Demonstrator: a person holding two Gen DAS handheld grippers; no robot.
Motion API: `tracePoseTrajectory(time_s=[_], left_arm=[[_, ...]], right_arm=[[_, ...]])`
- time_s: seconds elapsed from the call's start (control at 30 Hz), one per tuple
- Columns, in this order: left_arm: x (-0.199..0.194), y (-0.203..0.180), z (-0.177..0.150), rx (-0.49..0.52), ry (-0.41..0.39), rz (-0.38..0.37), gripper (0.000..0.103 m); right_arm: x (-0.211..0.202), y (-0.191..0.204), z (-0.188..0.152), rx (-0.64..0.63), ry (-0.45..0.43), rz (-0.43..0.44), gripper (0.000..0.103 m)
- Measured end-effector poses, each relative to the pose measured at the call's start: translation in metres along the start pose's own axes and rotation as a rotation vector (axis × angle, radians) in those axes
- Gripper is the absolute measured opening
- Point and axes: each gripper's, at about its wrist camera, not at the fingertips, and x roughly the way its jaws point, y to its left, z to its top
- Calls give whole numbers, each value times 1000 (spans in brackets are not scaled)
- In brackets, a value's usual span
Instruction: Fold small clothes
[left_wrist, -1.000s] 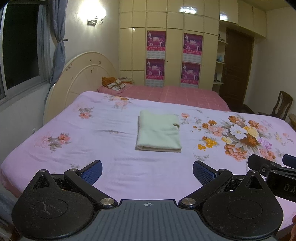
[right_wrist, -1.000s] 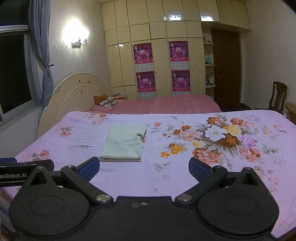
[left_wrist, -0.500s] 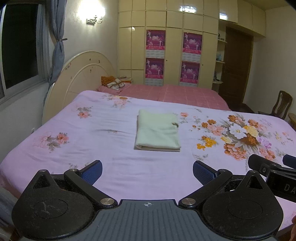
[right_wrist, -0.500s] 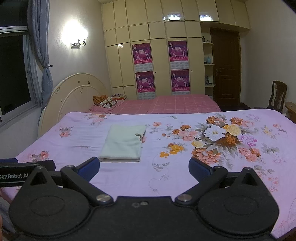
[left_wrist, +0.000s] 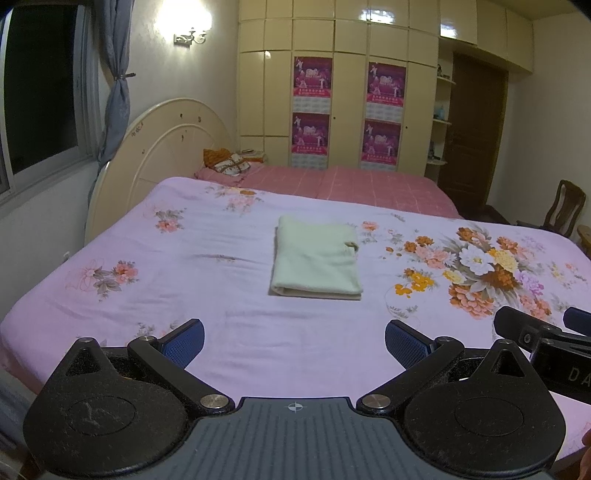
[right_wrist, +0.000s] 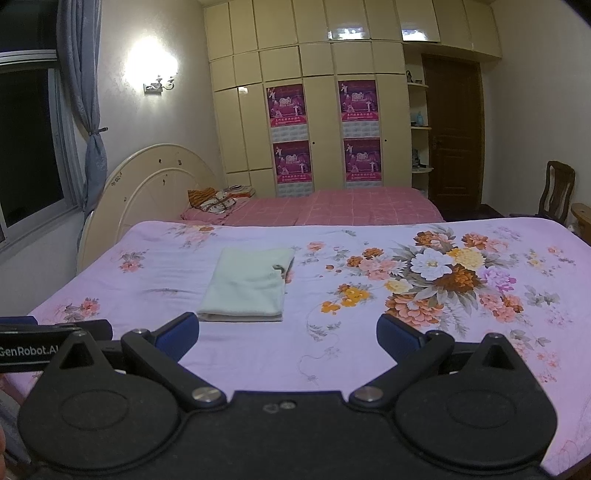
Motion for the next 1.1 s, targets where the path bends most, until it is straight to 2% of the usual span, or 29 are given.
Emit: tracePoseTrajectory(time_s=[0.83, 0.93, 1.0, 1.1], left_arm=[[22, 2, -1, -8, 37, -9, 103], [24, 2, -3, -3, 11, -32, 103], [24, 0, -3, 13, -15, -17, 102], [34, 1, 1, 17, -9, -10, 103]], right_arm=[[15, 1, -2, -10, 30, 4, 102], [19, 1, -1, -11, 36, 4, 102], [22, 1, -1, -11, 41, 2, 102], [29, 0, -1, -10, 51, -2, 102]])
